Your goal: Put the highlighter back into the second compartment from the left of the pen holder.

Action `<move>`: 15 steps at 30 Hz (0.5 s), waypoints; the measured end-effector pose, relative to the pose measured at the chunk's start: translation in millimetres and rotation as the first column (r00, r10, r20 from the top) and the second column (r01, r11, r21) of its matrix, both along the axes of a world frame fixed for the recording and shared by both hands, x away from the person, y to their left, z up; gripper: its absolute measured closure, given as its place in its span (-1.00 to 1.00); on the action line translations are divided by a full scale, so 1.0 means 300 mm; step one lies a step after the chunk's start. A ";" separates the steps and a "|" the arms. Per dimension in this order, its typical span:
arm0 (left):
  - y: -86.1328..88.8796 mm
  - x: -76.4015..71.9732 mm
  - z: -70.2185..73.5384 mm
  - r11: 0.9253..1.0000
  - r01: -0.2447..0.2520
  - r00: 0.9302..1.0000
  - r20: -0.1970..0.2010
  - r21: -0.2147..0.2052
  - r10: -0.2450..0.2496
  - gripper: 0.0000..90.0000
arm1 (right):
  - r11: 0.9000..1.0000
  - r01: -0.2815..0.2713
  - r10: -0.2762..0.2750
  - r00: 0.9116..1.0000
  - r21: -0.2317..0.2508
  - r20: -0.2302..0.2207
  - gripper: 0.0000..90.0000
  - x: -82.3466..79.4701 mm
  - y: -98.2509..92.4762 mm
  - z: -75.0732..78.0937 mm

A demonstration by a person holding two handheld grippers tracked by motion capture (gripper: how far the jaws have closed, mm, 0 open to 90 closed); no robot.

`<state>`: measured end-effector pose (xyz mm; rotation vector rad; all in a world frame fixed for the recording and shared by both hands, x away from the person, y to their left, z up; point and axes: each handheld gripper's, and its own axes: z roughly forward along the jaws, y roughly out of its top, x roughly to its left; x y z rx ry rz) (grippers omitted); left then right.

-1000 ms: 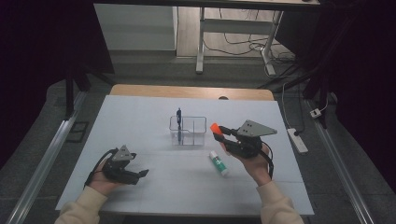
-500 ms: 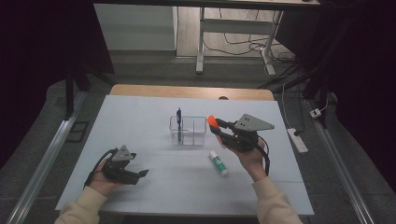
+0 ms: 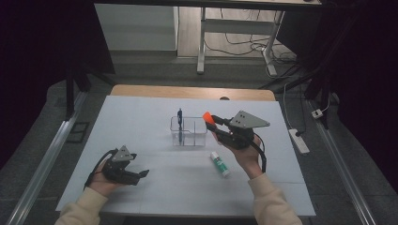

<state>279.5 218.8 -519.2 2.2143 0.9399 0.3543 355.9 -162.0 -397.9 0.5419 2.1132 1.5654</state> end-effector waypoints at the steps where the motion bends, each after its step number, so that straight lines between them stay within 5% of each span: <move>1: -0.001 0.000 0.000 1.000 0.001 1.000 -0.001 0.001 -0.001 -0.61 | 1.000 0.005 -0.005 1.000 -0.003 0.007 0.48 0.002 0.002 -0.001; 15: -0.004 0.000 -0.001 1.000 0.004 1.000 -0.002 0.005 -0.004 -0.61 | 0.999 0.029 -0.029 1.000 0.033 -0.011 0.48 0.056 0.024 -0.014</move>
